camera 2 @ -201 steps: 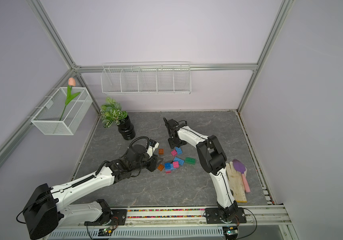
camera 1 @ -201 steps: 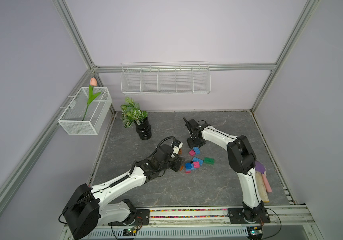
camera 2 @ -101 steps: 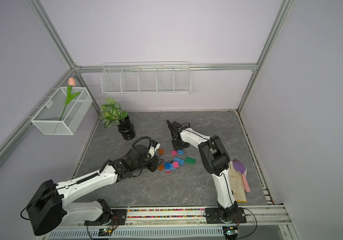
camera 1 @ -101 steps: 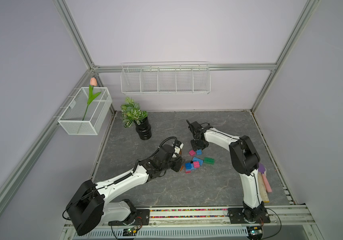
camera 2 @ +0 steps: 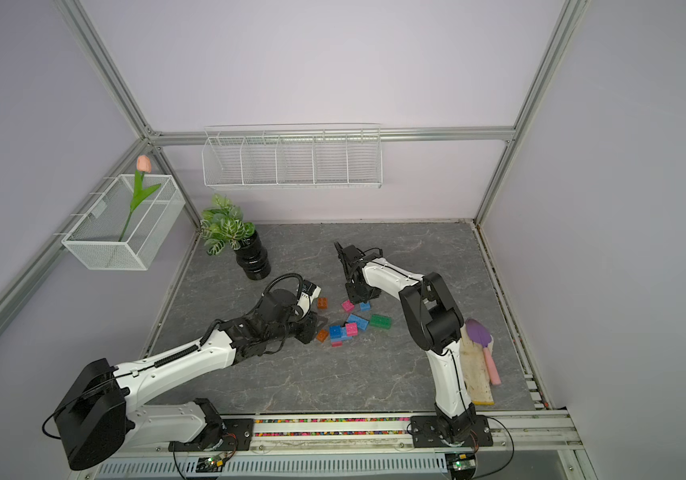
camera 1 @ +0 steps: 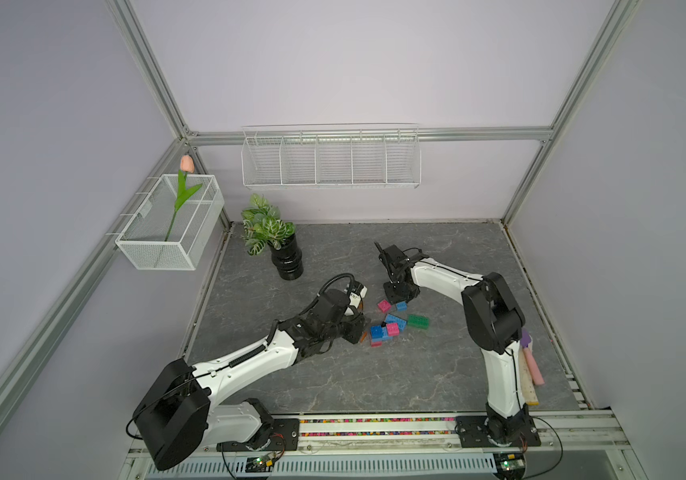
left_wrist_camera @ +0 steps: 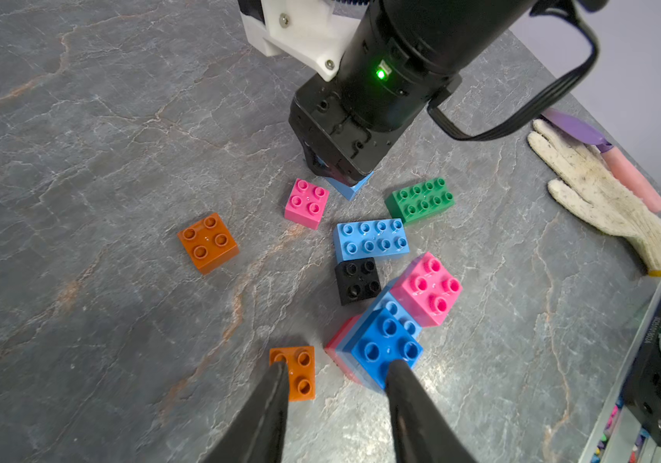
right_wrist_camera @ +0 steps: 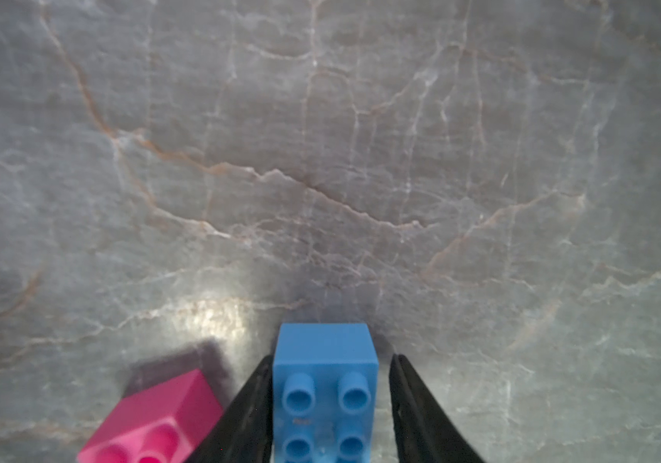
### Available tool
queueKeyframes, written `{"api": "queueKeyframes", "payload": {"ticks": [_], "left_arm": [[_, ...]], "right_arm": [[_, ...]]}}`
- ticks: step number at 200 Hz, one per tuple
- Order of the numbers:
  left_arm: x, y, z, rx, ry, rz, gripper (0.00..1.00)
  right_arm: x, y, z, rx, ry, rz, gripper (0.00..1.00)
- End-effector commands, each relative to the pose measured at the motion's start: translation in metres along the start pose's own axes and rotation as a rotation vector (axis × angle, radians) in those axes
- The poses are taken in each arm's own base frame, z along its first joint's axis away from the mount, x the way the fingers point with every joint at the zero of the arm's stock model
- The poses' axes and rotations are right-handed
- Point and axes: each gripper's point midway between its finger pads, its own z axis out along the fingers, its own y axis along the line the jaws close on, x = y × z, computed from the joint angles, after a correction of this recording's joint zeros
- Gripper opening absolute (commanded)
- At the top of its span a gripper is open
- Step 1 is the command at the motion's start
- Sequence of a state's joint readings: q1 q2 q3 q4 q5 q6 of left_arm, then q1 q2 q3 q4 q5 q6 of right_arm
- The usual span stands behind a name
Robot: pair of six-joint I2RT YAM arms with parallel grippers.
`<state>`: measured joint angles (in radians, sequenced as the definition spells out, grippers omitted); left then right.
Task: Assemble the letter p with lego
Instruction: Pick up the lego brick from the center of the board.
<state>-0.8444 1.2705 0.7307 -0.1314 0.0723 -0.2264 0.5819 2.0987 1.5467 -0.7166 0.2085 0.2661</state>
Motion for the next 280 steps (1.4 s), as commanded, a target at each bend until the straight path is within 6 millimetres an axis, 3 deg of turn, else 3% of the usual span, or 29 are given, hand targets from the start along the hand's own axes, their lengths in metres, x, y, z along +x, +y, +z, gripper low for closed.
{"api": "queueKeyframes", "payload": {"ticks": [1, 112, 280], "left_arm": [[0.0, 0.002, 0.004, 0.001, 0.0, -0.003, 0.43], [0.002, 0.001, 0.007, 0.006, 0.006, -0.005, 0.44], [0.001, 0.003, 0.004, 0.003, -0.019, -0.006, 0.57]], "right_arm": [[0.002, -0.005, -0.017, -0.013, -0.012, 0.032, 0.48], [0.01, -0.003, -0.01, -0.028, 0.013, 0.028, 0.47], [0.015, 0.003, 0.003, -0.045, 0.042, 0.022, 0.38]]}}
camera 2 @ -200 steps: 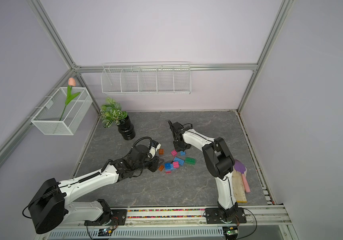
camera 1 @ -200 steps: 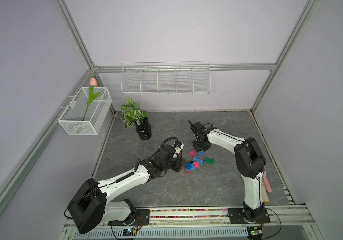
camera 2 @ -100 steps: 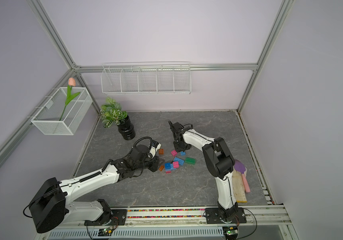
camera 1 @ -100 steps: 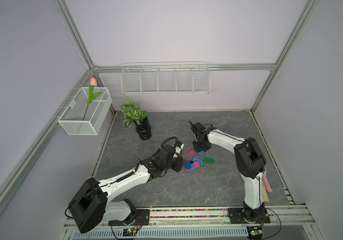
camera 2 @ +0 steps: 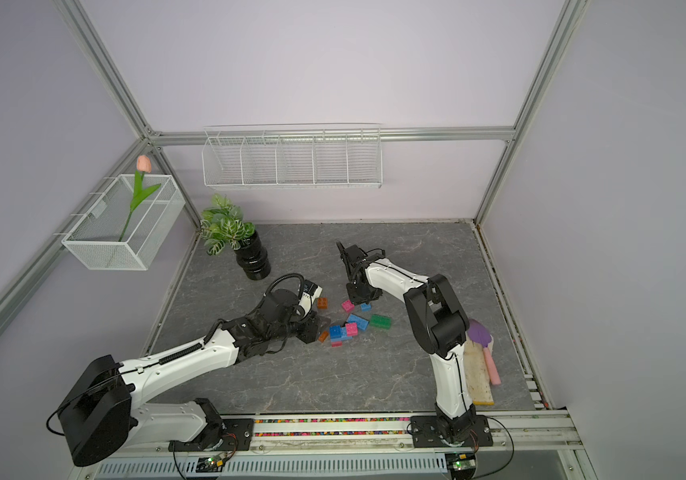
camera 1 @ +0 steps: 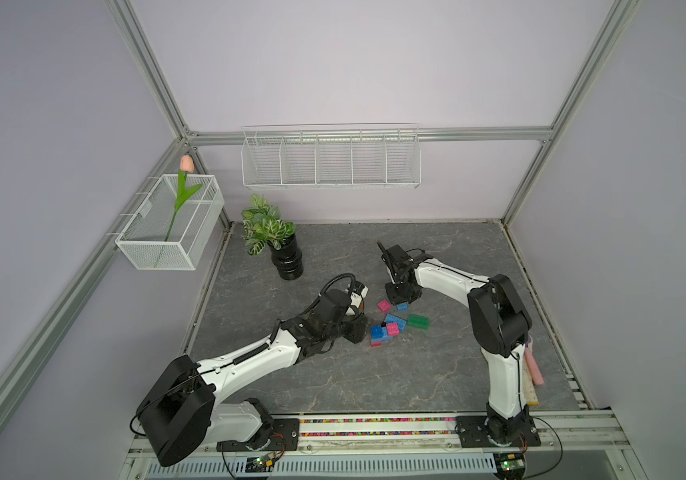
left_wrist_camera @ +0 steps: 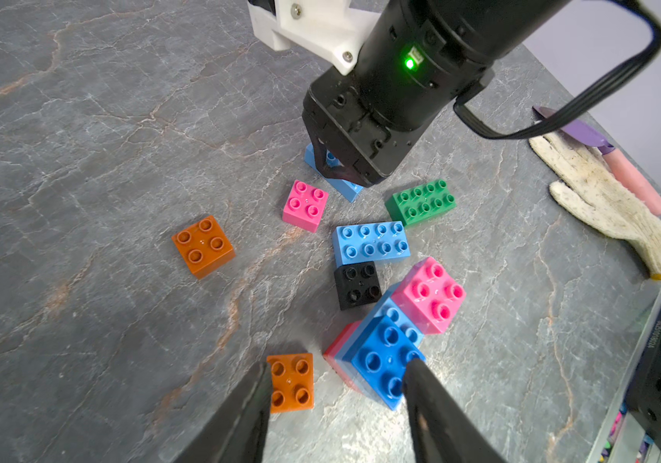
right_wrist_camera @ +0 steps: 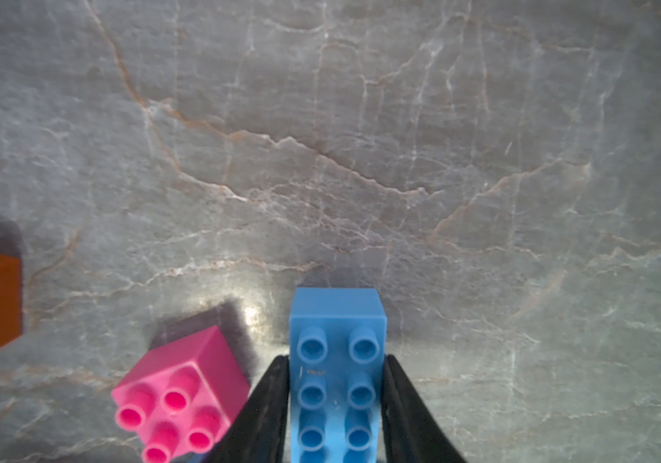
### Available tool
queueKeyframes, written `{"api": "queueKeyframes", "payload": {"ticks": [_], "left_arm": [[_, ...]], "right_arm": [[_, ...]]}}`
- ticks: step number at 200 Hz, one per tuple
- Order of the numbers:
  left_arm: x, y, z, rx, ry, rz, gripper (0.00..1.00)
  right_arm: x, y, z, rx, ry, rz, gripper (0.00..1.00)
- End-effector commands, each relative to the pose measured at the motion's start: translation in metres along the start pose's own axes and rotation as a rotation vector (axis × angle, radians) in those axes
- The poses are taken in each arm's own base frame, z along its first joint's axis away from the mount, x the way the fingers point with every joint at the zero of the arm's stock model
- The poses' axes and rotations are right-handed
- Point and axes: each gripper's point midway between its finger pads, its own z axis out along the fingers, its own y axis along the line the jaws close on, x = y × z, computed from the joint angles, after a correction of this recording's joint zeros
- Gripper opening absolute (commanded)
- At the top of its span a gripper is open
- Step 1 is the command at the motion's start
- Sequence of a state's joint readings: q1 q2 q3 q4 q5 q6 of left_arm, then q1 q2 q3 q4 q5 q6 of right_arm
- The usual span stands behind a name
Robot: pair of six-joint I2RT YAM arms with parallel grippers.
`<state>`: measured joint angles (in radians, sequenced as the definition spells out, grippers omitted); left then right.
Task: Assemble the letter p with lego
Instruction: Pick up the lego brick from the center of the board.
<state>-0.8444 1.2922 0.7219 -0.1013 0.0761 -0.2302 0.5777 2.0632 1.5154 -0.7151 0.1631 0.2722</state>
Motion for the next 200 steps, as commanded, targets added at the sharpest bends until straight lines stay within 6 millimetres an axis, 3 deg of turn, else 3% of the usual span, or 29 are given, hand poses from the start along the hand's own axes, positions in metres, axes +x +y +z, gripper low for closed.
{"api": "queueKeyframes", "payload": {"ticks": [1, 47, 74, 111, 141, 200], "left_arm": [[-0.001, 0.002, -0.002, -0.001, -0.019, -0.003, 0.57], [-0.001, 0.002, -0.002, 0.004, -0.026, -0.001, 0.58], [-0.001, -0.005, -0.006, 0.048, -0.056, 0.036, 0.59], [0.003, -0.032, -0.023, 0.22, -0.184, 0.199, 0.61], [0.012, -0.043, -0.034, 0.302, -0.346, 0.345, 0.69], [0.016, -0.034, -0.012, 0.212, -0.34, 0.447, 0.71]], "right_arm": [[0.008, -0.001, 0.01, -0.001, 0.035, 0.012, 0.38], [0.01, -0.002, 0.012, 0.003, 0.043, 0.009, 0.3], [0.008, -0.003, 0.002, -0.003, 0.005, 0.014, 0.26], [-0.003, -0.01, -0.038, -0.042, -0.105, 0.034, 0.26], [-0.004, -0.022, -0.078, -0.084, -0.205, 0.055, 0.26], [0.024, -0.045, -0.137, -0.151, -0.35, 0.103, 0.26]]}}
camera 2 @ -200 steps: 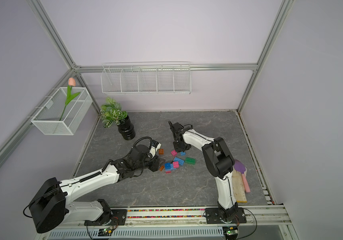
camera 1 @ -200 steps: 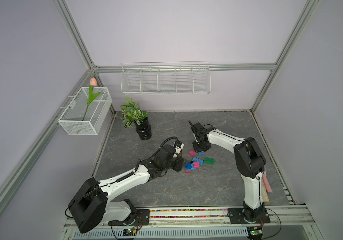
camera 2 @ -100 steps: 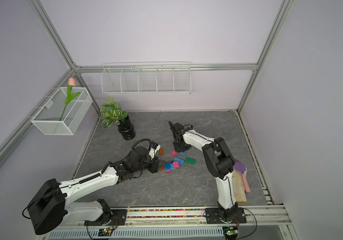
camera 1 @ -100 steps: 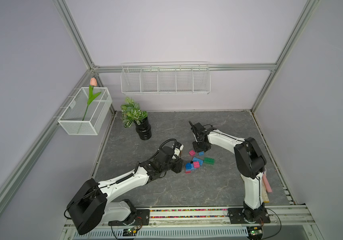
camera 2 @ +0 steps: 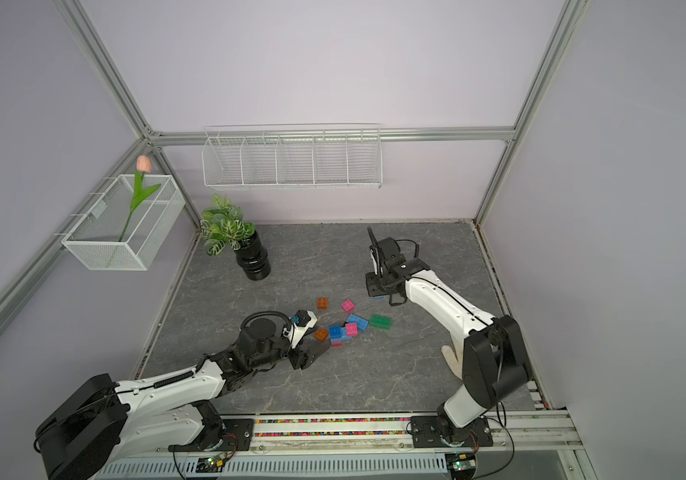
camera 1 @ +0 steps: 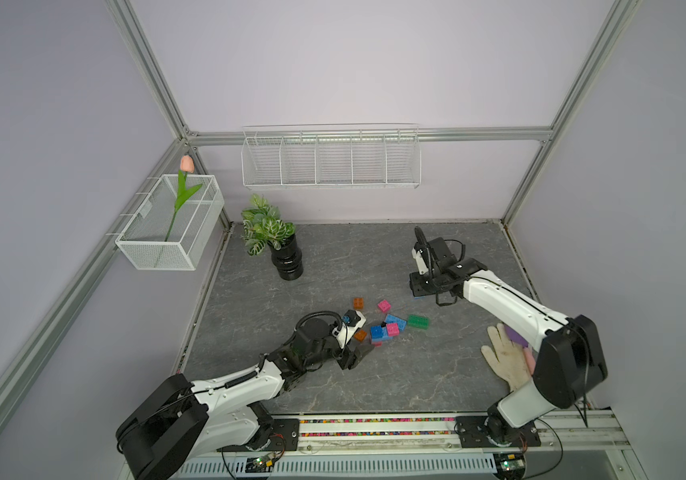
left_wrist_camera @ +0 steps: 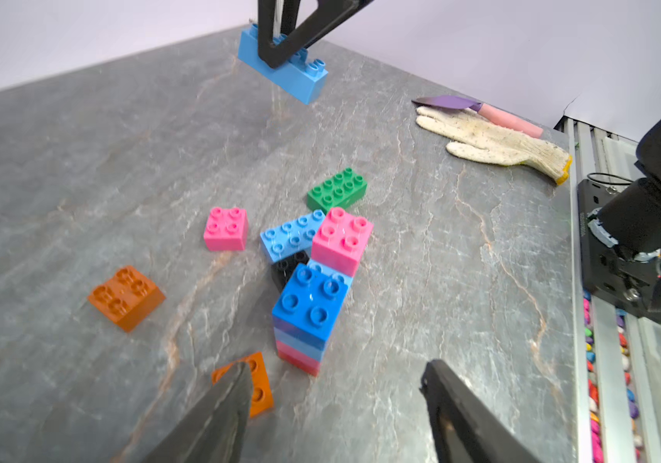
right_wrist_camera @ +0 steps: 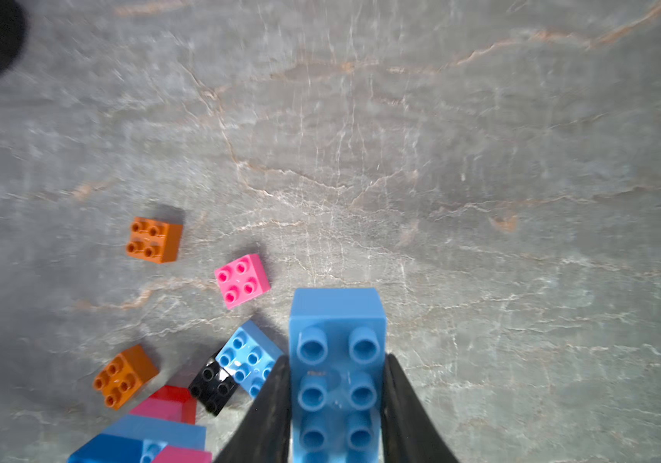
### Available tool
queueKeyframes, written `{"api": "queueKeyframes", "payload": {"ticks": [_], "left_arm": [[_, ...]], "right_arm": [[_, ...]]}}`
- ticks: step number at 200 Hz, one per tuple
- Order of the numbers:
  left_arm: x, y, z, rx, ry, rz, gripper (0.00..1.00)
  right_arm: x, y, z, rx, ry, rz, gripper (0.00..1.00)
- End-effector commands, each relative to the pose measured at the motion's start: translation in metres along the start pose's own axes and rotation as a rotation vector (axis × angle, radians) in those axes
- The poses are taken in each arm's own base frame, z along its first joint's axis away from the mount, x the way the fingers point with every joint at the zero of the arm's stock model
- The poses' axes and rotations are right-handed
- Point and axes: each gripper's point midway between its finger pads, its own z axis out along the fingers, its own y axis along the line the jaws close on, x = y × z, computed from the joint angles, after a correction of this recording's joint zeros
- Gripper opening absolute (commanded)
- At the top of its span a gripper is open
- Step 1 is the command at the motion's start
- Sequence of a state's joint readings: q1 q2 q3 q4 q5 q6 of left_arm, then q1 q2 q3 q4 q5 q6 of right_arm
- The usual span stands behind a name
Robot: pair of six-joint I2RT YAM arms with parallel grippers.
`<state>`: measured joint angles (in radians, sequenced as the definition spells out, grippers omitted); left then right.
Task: Assemble the letter p with lego
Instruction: Pick up the lego brick from the center of the board.
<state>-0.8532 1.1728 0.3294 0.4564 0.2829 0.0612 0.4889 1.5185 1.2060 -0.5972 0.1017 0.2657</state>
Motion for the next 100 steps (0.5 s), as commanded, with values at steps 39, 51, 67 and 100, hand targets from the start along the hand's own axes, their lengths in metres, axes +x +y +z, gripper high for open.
{"api": "queueKeyframes", "payload": {"ticks": [39, 51, 67, 100], "left_arm": [[-0.008, 0.012, 0.027, -0.043, -0.05, 0.134, 0.71], [-0.006, 0.012, 0.033, -0.041, -0.05, 0.138, 0.71], [-0.004, 0.013, 0.038, -0.037, -0.058, 0.144, 0.71], [0.004, 0.013, 0.052, -0.02, -0.063, 0.148, 0.71]], "right_arm": [[0.02, -0.009, -0.044, -0.054, -0.07, 0.018, 0.26], [0.024, -0.011, -0.049, -0.056, -0.072, 0.022, 0.26], [0.03, -0.014, -0.054, -0.052, -0.072, 0.026, 0.26], [0.042, -0.018, -0.06, -0.044, -0.062, 0.042, 0.26]]}}
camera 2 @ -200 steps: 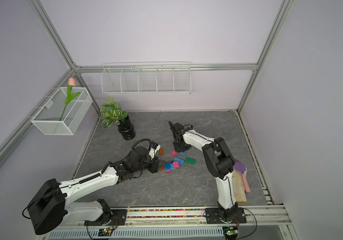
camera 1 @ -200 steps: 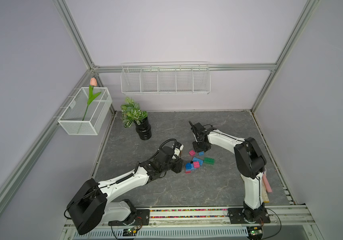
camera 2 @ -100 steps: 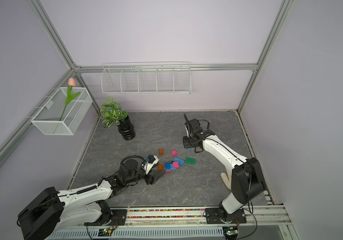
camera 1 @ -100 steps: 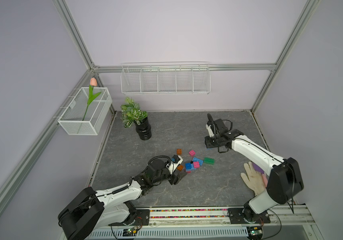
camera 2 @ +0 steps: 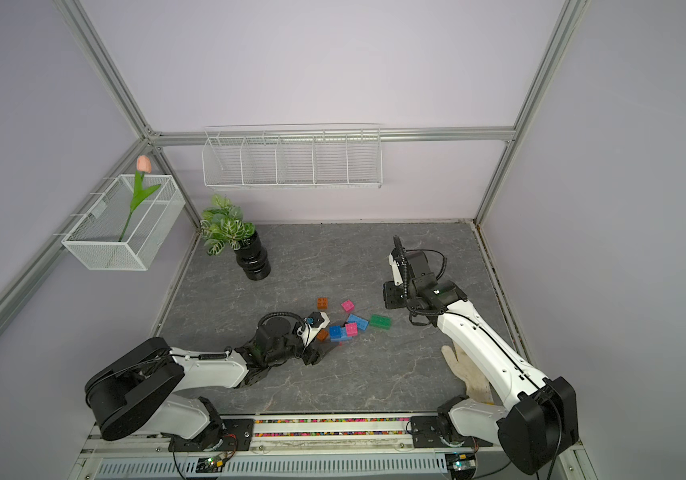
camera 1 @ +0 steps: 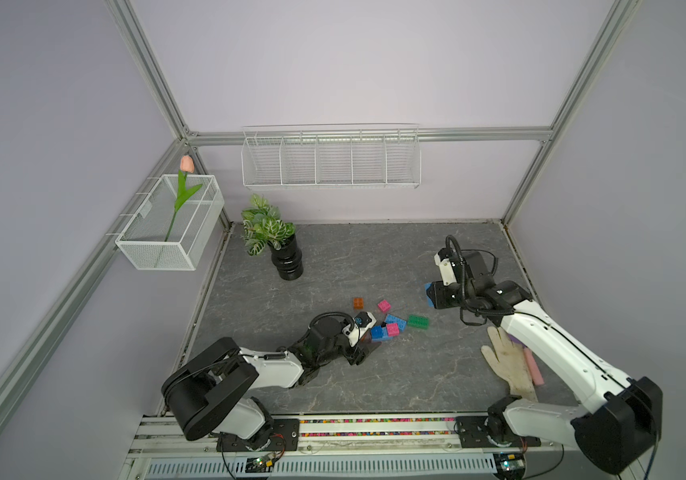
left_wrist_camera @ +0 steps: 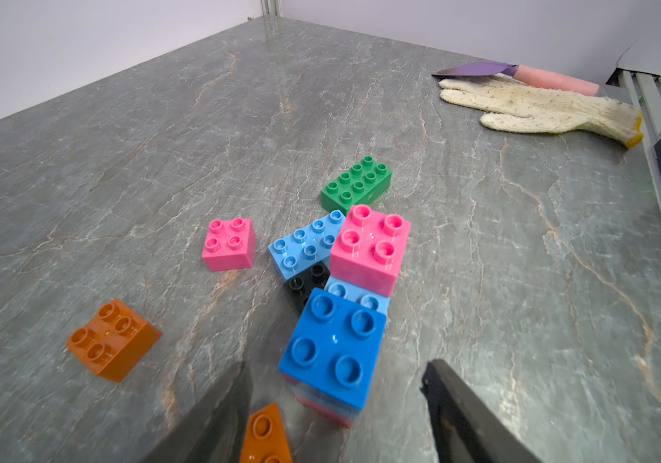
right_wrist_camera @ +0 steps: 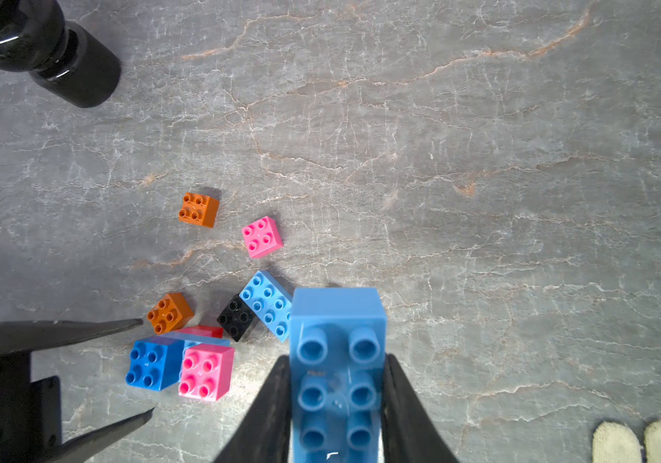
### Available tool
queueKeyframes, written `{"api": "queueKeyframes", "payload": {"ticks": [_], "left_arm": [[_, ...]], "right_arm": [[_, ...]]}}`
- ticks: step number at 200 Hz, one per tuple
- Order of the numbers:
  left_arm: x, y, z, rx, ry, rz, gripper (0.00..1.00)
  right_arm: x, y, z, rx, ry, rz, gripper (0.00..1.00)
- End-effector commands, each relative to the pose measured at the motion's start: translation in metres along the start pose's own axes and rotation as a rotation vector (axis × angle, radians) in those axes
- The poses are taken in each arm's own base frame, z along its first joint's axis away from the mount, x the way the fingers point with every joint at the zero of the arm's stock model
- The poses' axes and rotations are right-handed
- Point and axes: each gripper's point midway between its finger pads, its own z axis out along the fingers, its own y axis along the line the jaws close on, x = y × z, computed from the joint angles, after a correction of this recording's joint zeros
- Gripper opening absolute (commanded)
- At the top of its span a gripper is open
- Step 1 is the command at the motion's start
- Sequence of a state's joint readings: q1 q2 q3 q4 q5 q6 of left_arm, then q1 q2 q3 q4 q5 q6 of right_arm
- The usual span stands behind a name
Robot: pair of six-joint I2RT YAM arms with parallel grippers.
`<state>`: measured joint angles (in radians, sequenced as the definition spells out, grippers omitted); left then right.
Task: Assemble the letter p with lego
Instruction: Pick up the lego brick from the center of the board, then move the lego brick at the center of the board.
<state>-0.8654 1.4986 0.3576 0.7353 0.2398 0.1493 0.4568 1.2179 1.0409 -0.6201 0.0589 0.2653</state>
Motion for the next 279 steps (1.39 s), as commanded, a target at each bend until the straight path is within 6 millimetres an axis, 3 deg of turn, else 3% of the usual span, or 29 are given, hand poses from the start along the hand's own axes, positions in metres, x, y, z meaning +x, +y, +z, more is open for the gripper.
{"api": "queueKeyframes", "payload": {"ticks": [1, 63, 93, 103, 121, 140, 182, 244, 279], "left_arm": [[-0.02, 0.0, 0.01, 0.007, -0.085, 0.06, 0.71], [-0.003, -0.005, 0.028, 0.041, -0.119, 0.042, 0.7], [0.003, -0.006, 0.03, 0.042, -0.126, 0.029, 0.64], [0.004, -0.007, 0.031, 0.042, -0.126, 0.026, 0.59], [0.008, -0.007, 0.031, 0.041, -0.114, 0.024, 0.37], [0.013, -0.008, 0.03, 0.036, -0.101, 0.025, 0.23], [0.015, -0.021, 0.031, 0.058, -0.088, 0.074, 0.0], [-0.019, -0.083, 0.041, 0.283, -0.089, 0.244, 0.0], [-0.028, -0.099, 0.058, 0.39, -0.146, 0.265, 0.0]], "right_arm": [[0.017, -0.006, -0.003, 0.01, 0.041, 0.016, 0.26], [0.028, -0.015, -0.017, 0.052, 0.054, 0.03, 0.26], [0.03, -0.017, -0.022, 0.06, 0.055, 0.038, 0.27], [0.031, -0.017, -0.022, 0.059, 0.056, 0.039, 0.27], [0.031, -0.017, -0.023, 0.058, 0.058, 0.041, 0.27], [0.031, -0.015, -0.022, 0.049, 0.064, 0.038, 0.27], [0.024, -0.008, -0.029, 0.015, 0.057, -0.006, 0.26], [-0.003, 0.009, -0.072, -0.054, -0.039, -0.257, 0.24], [-0.015, 0.01, -0.089, -0.042, -0.064, -0.441, 0.24]]}}
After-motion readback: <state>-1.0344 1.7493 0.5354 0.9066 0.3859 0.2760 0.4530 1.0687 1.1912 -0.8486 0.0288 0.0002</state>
